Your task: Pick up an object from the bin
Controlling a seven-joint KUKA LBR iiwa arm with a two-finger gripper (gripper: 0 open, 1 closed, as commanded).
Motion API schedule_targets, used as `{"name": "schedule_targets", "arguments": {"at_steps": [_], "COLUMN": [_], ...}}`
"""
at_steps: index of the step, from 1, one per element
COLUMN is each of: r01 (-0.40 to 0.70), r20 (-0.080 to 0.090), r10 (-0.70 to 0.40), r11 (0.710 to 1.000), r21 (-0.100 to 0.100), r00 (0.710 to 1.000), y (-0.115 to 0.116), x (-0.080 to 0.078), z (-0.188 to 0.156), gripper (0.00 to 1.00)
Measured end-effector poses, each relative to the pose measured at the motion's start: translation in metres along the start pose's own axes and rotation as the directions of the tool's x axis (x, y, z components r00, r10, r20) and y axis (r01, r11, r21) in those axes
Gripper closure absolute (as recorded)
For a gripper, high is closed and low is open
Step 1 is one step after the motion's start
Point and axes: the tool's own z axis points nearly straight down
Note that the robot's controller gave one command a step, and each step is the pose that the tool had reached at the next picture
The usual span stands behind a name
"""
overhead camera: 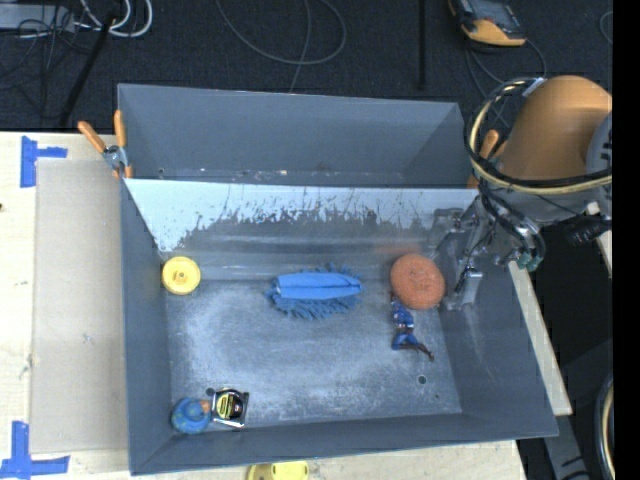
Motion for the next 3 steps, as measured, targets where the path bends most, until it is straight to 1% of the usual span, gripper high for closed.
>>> {"name": "schedule_targets", "arguments": {"at_steps": [1, 2, 3], "r01": [0.003, -0.069, -0.068], "r20": [0.008, 0.011, 0.011], "r10": [-0.003, 0.069, 0.068], "r11": [1.000, 0.998, 0.998], "r21": [0.002, 0.001, 0.001], "r00": [1.000, 0.998, 0.998], "y": [0.000, 0.020, 0.020], "x": [-0.002, 0.004, 0.004], "z": [-0.005, 0.092, 0.092], "gripper": [0.00, 1.00, 0.00]}}
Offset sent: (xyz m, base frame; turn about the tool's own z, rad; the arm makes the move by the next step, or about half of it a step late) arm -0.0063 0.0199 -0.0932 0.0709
